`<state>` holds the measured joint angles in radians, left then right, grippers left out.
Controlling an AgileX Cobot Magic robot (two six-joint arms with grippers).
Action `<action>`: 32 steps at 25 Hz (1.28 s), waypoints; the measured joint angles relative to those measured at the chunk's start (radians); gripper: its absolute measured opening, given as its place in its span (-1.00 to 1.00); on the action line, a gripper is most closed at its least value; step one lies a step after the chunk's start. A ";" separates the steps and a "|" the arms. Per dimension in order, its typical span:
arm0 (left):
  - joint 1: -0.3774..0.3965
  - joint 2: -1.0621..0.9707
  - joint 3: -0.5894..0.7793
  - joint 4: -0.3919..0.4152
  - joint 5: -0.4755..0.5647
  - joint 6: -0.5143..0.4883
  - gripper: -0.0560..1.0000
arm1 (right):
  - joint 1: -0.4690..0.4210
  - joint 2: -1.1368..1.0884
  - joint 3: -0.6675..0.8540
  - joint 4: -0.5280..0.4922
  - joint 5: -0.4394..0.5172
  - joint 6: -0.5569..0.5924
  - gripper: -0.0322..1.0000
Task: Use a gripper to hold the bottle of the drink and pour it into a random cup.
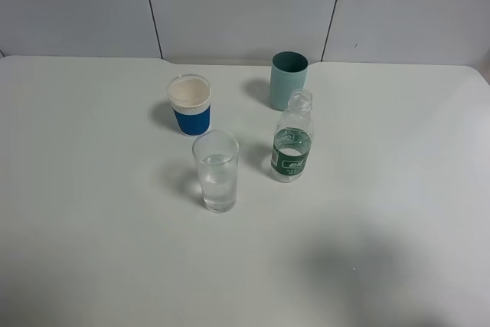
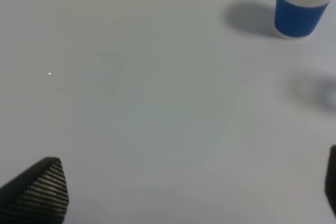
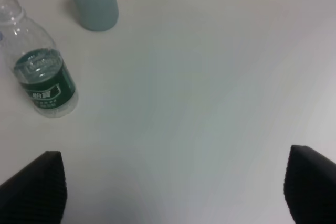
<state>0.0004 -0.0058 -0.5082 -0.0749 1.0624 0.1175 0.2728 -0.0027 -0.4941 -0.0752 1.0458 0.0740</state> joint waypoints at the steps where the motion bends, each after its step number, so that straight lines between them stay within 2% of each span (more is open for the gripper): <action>1: 0.000 0.000 0.000 0.000 0.000 0.000 0.99 | 0.000 0.000 0.005 0.002 0.001 0.000 0.65; 28: 0.000 0.000 0.000 0.000 0.000 0.000 0.99 | 0.000 0.000 0.016 0.016 0.008 -0.001 0.65; 30: 0.000 0.000 0.000 0.000 0.000 0.000 0.99 | -0.014 0.000 0.016 0.016 0.008 -0.001 0.65; 32: 0.000 0.000 0.000 0.000 0.000 0.000 0.99 | -0.076 0.000 0.016 0.016 0.008 -0.001 0.65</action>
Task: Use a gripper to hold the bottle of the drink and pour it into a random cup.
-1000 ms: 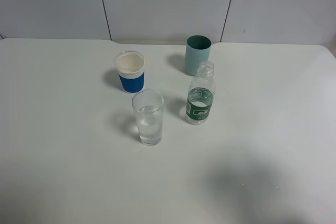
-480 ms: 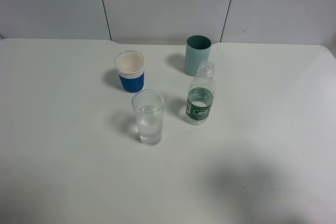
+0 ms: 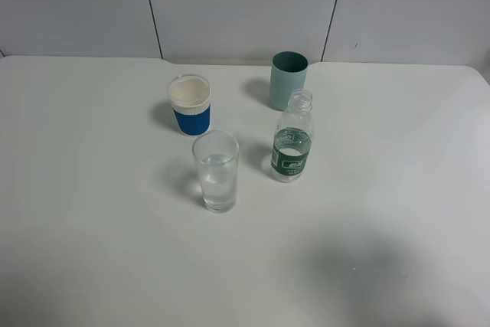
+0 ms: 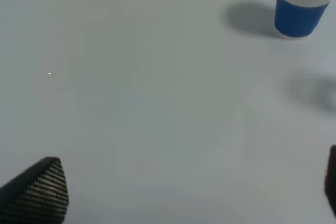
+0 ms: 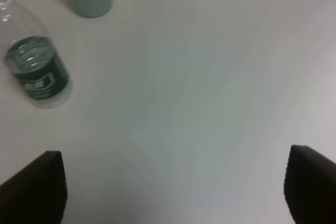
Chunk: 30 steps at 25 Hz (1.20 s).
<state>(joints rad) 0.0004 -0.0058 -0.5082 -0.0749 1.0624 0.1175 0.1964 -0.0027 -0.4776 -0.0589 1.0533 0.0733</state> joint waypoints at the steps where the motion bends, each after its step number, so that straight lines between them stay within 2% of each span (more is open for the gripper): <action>1: 0.000 0.000 0.000 0.000 0.000 0.000 0.99 | -0.028 0.000 0.000 0.000 0.000 0.000 0.65; 5: 0.000 0.000 0.000 0.000 0.000 0.000 0.99 | -0.121 0.000 0.000 0.000 0.000 0.000 0.65; 8: 0.000 0.000 0.000 0.000 0.000 0.000 0.99 | -0.145 0.000 0.000 0.000 0.000 0.000 0.65; 30: 0.000 0.000 0.000 0.000 0.000 0.000 0.99 | -0.151 0.000 0.000 0.000 0.000 0.000 0.65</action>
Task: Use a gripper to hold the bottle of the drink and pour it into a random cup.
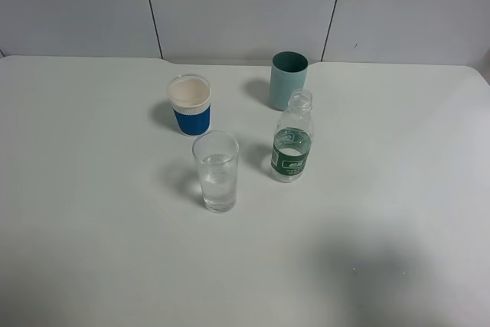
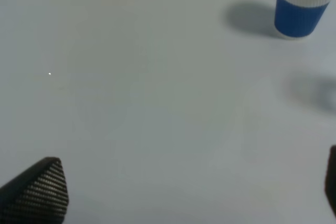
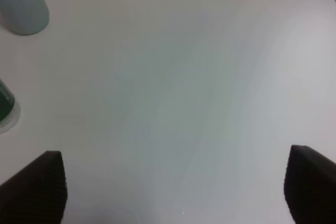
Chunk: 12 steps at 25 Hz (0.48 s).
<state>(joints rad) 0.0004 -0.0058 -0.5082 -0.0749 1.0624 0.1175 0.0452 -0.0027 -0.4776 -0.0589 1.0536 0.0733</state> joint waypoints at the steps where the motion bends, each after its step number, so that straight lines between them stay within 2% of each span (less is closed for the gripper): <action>1: 0.000 0.000 0.000 0.000 0.000 0.000 0.99 | 0.000 0.000 0.000 0.000 0.000 0.000 0.65; 12: 0.000 0.000 0.000 0.000 0.000 0.000 0.99 | 0.000 0.000 0.000 0.000 0.000 0.000 0.65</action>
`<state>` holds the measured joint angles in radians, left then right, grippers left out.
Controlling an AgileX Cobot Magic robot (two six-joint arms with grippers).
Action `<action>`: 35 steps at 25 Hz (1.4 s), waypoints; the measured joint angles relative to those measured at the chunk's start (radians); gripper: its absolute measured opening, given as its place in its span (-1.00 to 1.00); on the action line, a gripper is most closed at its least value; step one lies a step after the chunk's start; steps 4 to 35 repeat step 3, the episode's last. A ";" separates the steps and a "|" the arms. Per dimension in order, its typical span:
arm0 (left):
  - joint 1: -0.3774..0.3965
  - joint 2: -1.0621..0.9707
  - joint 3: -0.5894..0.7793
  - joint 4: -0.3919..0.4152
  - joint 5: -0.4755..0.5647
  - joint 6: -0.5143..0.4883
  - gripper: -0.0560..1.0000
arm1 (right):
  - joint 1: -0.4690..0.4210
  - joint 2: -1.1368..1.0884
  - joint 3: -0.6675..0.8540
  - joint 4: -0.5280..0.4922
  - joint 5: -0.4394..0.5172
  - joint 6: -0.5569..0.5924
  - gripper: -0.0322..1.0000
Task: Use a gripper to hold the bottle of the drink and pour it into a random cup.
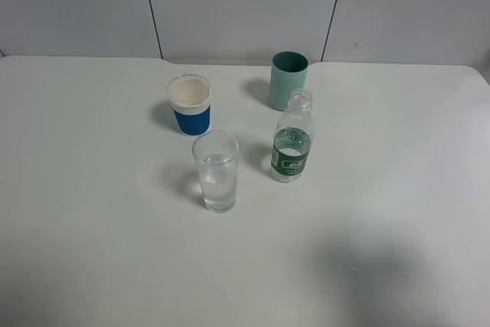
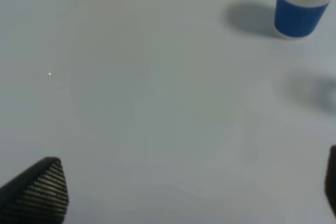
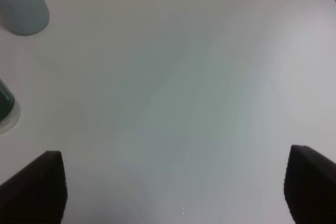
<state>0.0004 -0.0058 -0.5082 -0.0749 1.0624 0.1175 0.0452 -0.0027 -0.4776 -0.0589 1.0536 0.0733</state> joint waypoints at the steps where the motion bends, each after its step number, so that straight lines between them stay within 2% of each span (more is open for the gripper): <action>1: 0.000 0.000 0.000 0.000 0.000 0.000 0.99 | 0.000 0.000 0.000 0.000 0.000 0.000 0.65; 35: 0.000 0.000 0.000 0.000 0.000 0.000 0.99 | 0.000 0.000 0.000 0.000 0.000 0.000 0.65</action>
